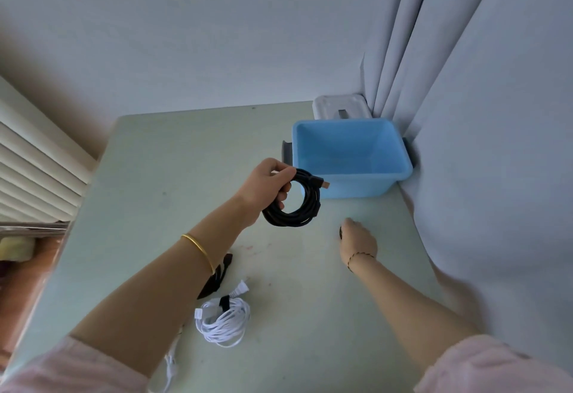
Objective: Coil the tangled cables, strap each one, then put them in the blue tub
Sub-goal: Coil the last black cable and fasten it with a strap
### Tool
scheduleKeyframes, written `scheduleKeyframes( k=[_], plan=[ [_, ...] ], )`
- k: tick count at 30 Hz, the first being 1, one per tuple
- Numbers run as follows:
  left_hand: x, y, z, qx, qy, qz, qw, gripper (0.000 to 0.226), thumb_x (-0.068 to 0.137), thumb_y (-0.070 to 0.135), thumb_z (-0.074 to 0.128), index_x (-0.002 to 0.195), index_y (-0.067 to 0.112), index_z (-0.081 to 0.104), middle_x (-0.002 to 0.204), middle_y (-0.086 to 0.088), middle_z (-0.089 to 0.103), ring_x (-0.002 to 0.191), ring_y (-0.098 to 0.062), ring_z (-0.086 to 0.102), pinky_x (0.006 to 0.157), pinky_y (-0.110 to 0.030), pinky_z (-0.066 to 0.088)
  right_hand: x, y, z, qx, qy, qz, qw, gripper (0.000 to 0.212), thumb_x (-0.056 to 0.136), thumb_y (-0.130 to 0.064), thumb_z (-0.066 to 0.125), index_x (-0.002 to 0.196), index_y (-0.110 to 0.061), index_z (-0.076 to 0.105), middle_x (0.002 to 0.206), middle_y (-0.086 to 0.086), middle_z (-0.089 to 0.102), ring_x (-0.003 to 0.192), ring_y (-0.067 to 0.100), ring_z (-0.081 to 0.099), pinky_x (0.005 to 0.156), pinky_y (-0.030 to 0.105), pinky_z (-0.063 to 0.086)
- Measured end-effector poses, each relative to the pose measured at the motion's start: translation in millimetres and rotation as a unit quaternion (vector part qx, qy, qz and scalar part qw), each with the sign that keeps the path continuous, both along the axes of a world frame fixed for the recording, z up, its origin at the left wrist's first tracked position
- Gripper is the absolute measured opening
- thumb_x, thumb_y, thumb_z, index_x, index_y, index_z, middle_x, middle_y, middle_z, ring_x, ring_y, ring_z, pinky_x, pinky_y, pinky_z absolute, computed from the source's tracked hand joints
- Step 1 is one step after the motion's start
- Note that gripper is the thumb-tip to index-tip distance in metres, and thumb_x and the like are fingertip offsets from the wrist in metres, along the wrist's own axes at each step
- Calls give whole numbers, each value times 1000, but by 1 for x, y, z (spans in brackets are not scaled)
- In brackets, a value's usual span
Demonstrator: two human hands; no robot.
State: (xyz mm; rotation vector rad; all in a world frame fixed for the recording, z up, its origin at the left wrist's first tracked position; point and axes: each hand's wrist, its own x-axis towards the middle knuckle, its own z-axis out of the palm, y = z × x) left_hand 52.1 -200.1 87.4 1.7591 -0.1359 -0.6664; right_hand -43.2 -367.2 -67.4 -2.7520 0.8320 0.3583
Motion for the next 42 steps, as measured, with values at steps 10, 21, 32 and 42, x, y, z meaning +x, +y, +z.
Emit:
scheduleKeyframes(
  k=[10, 21, 32, 42],
  plan=[
    [6, 21, 6, 8, -8, 55, 998, 12, 97, 21, 51, 98, 9, 50, 71, -4, 51, 52, -13, 42, 46, -23, 44, 7, 11, 112, 117, -98, 196, 969, 19, 91, -16, 51, 98, -21, 68, 93, -3, 46, 83, 20, 54, 66, 28, 38],
    [-16, 29, 43, 63, -110, -9, 992, 14, 96, 21, 50, 98, 7, 51, 70, -4, 52, 53, -13, 43, 48, -25, 45, 3, 65, 209, 6, -152, 352, 924, 18, 94, -30, 52, 101, -23, 67, 99, -1, 45, 83, 23, 56, 64, 30, 42],
    [-34, 31, 60, 60, -184, -35, 980, 16, 96, 27, 50, 100, 11, 53, 71, 2, 55, 56, -13, 49, 53, -25, 46, 8, 84, 207, -88, -341, 233, 907, 22, 74, -9, 74, 74, -6, 53, 86, 8, 55, 42, 22, 38, 40, 17, 6],
    [-35, 28, 73, 41, -149, -21, 988, 70, 94, 30, 55, 146, 4, 15, 70, 2, 57, 55, -7, 50, 52, -11, 41, 7, 84, 209, -121, -412, 195, 882, 41, 54, -12, 88, 60, -10, 47, 53, 1, 46, 38, 15, 28, 42, 14, 1]
  ],
)
